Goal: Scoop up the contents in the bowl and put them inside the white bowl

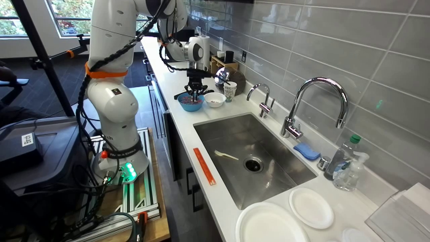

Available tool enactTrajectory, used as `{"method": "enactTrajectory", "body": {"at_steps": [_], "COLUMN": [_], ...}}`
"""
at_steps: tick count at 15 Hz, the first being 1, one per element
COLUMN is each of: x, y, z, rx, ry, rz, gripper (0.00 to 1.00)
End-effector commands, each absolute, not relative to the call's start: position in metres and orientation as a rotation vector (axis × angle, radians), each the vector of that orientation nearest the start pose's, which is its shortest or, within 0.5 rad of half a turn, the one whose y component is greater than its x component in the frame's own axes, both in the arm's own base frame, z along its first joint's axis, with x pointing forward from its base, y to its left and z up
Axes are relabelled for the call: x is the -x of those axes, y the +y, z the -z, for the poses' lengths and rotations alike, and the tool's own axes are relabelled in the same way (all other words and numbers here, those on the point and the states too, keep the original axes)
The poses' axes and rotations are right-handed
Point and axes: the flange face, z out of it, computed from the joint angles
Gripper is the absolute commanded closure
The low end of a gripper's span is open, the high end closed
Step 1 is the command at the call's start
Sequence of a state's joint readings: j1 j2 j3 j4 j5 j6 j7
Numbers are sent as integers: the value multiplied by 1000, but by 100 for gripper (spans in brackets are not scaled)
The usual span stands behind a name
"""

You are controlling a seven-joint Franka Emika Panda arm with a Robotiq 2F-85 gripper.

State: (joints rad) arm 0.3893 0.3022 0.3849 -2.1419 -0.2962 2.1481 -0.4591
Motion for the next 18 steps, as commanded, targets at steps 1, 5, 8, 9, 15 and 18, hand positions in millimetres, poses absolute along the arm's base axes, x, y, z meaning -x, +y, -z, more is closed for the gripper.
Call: {"method": "enactTrajectory", "body": {"at_steps": [1,5,8,9,15,18], "x": [-386,-385,-383,-383,-382,-381], "y": [366,372,376,377,380,380], "z": [-254,-256,-257,-257,-259,-265], "rx": [2437,2414,2397,2393,2372,2393], "ry": [-2142,-2172,-2191,-2194,-2216,-2198], "rz": [-389,-406,-419,-419,-419,-396], "gripper": [97,97,60,53,9,0]}}
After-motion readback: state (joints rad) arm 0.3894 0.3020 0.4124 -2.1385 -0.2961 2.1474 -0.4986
